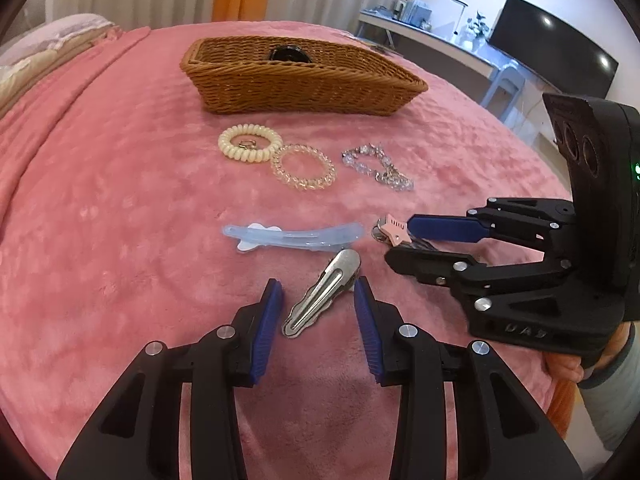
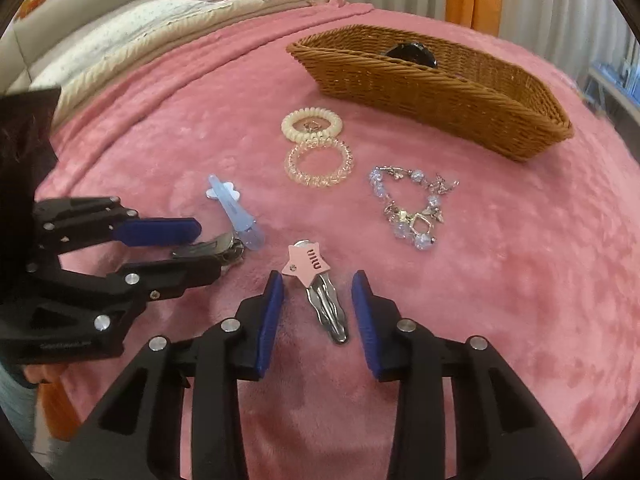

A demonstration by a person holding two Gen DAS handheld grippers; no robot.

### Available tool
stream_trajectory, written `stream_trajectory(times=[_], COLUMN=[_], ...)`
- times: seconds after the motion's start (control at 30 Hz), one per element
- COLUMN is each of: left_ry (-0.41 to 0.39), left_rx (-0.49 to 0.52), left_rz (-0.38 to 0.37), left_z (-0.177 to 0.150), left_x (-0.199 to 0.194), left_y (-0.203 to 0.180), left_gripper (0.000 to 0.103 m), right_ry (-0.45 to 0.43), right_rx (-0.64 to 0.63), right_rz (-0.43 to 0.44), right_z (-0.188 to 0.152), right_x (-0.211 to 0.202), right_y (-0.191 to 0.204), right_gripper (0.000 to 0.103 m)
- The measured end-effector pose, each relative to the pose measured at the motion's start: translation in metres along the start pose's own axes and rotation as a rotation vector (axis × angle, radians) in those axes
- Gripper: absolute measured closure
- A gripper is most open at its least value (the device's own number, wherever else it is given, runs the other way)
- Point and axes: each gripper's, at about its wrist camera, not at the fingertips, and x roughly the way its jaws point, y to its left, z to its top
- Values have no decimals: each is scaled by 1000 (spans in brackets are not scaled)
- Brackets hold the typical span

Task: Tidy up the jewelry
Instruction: 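Grasp the silver hair clip with the left tool while the right tool grasps the pink-star hair clip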

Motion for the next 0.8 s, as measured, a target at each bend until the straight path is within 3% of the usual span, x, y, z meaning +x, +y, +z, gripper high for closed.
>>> stream_trajectory(times=[0.07, 0.1, 0.17, 0.33, 0.53, 0.8], left_ry=[-2, -3, -7, -32, -117, -286], left_rx=[11, 16, 26, 25, 12, 33], left_rz=[13, 23, 25, 43, 18, 27], left_z=[-1, -1, -3, -5, -1, 45], left_x=[0, 0, -1, -6, -27, -70], left_y=[-2, -4, -7, -9, -16, -29], left_gripper=[71, 83, 90, 91, 92, 92], right_ry=[-14, -17, -22, -52, -113, -280], right_rx=[-13, -14, -12, 4, 60, 121], right_rz=[-7, -10, -18, -47, -40, -79], right_z=[-2, -2, -4, -8, -7, 34], right_x=[-2, -3, -4, -13, -41, -100], right_y=[2, 3, 2, 1, -11, -39], right_gripper=[88, 91, 91, 91, 91, 91])
